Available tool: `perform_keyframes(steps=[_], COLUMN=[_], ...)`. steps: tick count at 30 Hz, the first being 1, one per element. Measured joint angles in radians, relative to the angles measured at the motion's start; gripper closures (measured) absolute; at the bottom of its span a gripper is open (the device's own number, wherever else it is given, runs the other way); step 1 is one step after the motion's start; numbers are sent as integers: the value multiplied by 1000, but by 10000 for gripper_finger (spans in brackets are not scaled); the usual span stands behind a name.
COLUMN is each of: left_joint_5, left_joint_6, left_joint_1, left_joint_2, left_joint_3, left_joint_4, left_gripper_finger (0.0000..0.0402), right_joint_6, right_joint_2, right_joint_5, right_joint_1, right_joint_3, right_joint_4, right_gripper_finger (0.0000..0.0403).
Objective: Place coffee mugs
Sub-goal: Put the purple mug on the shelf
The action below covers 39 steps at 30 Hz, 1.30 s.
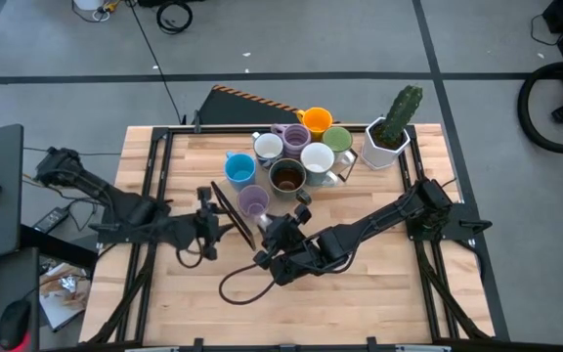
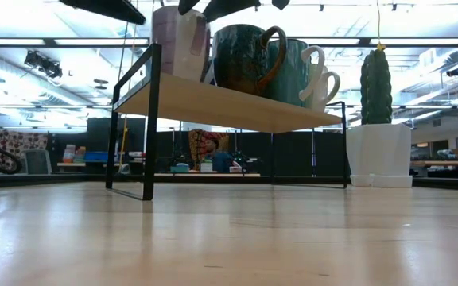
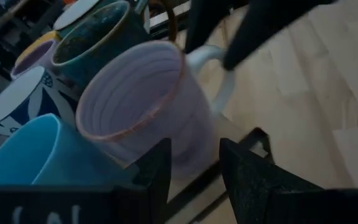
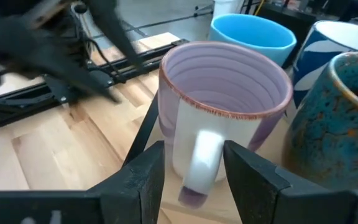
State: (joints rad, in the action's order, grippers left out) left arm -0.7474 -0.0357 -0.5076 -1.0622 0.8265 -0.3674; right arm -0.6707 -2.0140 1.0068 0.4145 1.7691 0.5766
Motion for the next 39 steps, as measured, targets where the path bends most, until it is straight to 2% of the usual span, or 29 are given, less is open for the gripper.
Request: perform_keyframes(steps=[6, 10, 19, 22, 28, 39], left_joint_5=[108, 159, 182, 198, 197, 204], left_joint_6=[-3, -3, 11, 16, 17, 24], left_joint_1=[102, 124, 104, 77, 39, 25], left_joint_2=[0, 0, 0, 4, 10, 27], left_joint_3=[0, 0, 0, 0, 0, 0], left_joint_4=[17, 21, 27, 26, 26, -28], left_gripper_finger=[260, 260, 260, 260, 260, 260], right_joint_6=[27, 46, 58, 90, 196, 237], right_joint_2=[0, 0, 0, 0, 0, 37], right_joint_5=[-7, -6, -2, 27, 76, 71], right_joint_1=[1, 1, -4, 3, 9, 15], right_joint_3=[0, 0, 0, 0, 0, 0], right_joint_4=[4, 12, 91, 117, 112, 105], right_gripper_finger=[233, 233, 234, 234, 234, 235])
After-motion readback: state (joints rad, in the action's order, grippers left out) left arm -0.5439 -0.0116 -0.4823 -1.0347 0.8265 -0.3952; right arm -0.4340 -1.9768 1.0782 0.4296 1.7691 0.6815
